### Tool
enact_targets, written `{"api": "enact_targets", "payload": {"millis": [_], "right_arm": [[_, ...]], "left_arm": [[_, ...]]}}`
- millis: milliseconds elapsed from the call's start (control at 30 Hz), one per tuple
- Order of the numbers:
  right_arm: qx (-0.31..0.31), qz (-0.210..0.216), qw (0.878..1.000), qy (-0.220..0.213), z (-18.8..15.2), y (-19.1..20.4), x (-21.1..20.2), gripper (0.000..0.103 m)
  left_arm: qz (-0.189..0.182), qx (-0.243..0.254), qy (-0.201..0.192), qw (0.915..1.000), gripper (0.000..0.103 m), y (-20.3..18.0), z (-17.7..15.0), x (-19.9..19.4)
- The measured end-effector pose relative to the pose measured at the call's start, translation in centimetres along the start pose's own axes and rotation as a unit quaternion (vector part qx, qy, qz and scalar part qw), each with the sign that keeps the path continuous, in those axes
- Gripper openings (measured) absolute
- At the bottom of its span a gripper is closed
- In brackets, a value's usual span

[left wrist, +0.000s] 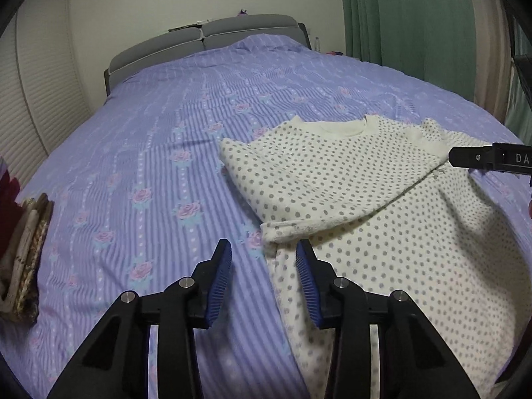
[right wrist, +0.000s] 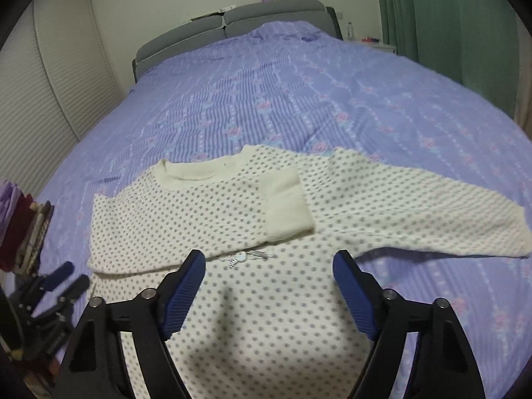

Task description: Fold small clothes

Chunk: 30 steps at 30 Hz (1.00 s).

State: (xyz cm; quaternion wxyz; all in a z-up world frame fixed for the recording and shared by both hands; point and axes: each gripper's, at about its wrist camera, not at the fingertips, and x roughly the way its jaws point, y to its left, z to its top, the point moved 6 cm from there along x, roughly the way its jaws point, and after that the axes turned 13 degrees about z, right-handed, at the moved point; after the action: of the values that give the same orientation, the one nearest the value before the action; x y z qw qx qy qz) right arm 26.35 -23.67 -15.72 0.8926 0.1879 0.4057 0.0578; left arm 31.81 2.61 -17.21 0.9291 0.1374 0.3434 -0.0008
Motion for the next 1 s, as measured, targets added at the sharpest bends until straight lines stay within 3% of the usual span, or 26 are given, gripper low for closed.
{"api": "enact_targets", "payload": {"millis": [200,267,300,367,500,567,700,800,1000], "right_arm": [[0.064,0.028,0.998,0.007,-0.2,-1.5,1.5,0.069],[0.082,0.034,0.996,0.008,-0.3,-2.1,2.0,0.066],[0.087,0.036,0.996,0.008,-0.3,-2.3,2.2,0.065],[0.094,0.038,0.995,0.008,-0.1,-2.6,2.6,0.064],[0.105,0.036,0.994,0.004,0.7,-2.8,3.4,0.062],[0.107,0.033,0.994,0.002,1.0,-2.9,3.7,0.056],[0.118,0.02,0.993,0.001,1.4,-3.6,4.2,0.031],[0.129,0.043,0.991,-0.002,1.5,-3.9,4.4,0.016],[0.089,0.02,0.996,-0.009,0.6,-2.7,3.2,0.015]], "left_arm": [[0.003,-0.008,-0.006,0.9999,0.037,-0.5,0.7,1.2],[-0.002,-0.02,-0.003,0.9998,0.028,-0.6,0.9,1.4],[0.0,-0.024,0.0,0.9997,0.018,-0.6,0.9,1.6],[0.002,-0.033,0.004,0.9994,0.013,-0.6,0.8,1.7],[0.009,-0.056,0.009,0.9983,0.011,-0.2,0.5,1.6],[0.012,-0.069,0.018,0.9974,0.011,0.0,0.4,1.8],[0.018,-0.094,0.029,0.995,0.011,0.2,0.3,1.9],[0.025,-0.099,0.034,0.9942,0.011,0.1,0.0,2.0],[0.024,-0.11,0.047,0.9926,0.011,0.4,-0.3,2.2]]}}
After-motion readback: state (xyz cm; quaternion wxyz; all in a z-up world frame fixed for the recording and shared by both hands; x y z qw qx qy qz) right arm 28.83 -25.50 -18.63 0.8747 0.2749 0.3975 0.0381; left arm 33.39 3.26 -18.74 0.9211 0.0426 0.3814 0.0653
